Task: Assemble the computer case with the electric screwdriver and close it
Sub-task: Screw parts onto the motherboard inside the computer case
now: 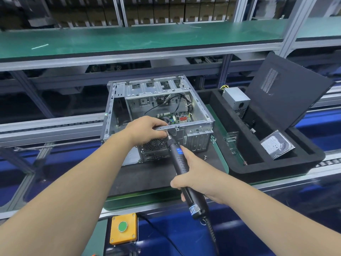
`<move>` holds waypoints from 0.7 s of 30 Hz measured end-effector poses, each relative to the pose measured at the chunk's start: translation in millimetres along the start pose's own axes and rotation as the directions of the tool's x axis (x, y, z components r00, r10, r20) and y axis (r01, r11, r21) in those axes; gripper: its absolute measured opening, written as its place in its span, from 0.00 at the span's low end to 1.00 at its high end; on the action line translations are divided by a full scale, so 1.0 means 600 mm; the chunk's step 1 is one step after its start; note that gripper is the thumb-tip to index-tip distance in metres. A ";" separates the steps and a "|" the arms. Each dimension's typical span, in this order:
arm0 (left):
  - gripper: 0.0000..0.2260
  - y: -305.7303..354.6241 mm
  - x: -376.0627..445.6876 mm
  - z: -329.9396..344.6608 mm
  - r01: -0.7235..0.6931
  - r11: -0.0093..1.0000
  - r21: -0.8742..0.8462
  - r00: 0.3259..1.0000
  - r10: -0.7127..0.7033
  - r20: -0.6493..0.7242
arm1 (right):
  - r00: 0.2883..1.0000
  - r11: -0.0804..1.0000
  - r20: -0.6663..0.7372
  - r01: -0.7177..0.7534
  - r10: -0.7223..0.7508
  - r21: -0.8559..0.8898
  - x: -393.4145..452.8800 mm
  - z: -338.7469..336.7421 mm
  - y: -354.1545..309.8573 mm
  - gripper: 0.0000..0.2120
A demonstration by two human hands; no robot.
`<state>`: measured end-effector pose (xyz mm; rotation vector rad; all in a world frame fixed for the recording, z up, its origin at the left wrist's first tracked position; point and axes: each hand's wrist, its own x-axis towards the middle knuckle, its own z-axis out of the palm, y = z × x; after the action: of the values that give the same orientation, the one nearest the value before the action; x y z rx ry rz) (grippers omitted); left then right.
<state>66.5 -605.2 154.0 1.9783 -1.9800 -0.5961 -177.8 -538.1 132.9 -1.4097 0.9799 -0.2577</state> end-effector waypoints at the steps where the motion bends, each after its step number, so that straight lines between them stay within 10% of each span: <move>1: 0.12 0.000 0.000 0.000 0.000 1.000 0.003 1.000 0.000 0.003 | 1.000 1.000 0.000 -0.001 0.001 0.000 0.000 0.000 0.000 0.52; 21: 0.13 0.005 -0.007 -0.001 0.038 0.995 -0.088 0.999 -0.037 0.005 | 1.000 0.999 0.007 -0.001 0.001 0.050 0.000 0.005 0.014 0.51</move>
<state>64.0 -601.2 156.2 1.9668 -1.8885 -0.6843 -179.2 -534.0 124.9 -1.3636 0.9621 -0.2742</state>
